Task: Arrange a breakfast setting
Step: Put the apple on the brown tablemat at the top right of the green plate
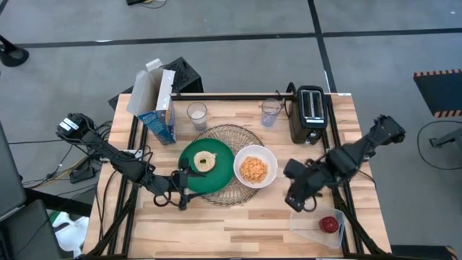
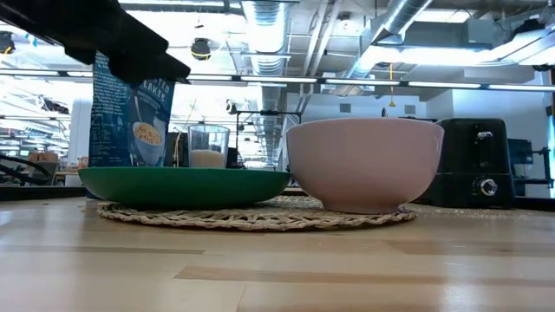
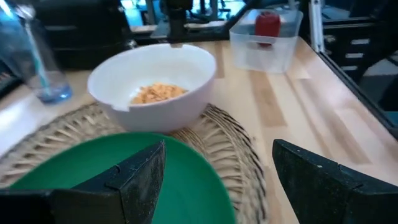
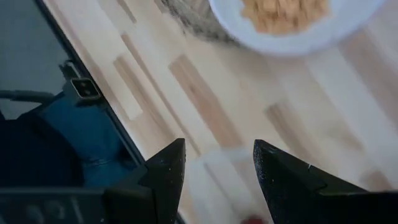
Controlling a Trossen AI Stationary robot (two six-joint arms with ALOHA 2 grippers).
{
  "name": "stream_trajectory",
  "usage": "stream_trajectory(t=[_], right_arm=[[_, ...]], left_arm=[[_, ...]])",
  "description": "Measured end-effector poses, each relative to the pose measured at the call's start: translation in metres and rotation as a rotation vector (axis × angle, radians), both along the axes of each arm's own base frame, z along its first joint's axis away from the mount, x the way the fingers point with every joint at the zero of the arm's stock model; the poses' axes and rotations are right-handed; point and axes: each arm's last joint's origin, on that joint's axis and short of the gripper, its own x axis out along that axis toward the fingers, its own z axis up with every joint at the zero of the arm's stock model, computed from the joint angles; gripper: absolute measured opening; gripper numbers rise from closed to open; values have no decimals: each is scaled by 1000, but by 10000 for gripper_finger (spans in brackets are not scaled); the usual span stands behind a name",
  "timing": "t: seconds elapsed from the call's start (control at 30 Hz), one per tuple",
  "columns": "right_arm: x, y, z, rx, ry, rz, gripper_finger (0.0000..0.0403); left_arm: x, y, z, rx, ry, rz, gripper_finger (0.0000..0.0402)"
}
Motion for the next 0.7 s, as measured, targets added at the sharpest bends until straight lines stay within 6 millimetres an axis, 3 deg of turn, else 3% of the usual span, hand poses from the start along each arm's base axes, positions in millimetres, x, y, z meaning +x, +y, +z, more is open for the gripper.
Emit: stream_trajectory(t=[0.27, 0.4, 0.7], right_arm=[[-31, 37, -11, 16, 143, -170, 217], [-38, 53, -20, 29, 218, -225, 217], [-44, 66, -42, -15, 538, -384, 268]], left_arm=[[0, -1, 0, -62, 0, 0, 281], [0, -2, -3, -69, 11, -5, 281], [5, -5, -16, -51, 61, -10, 281]])
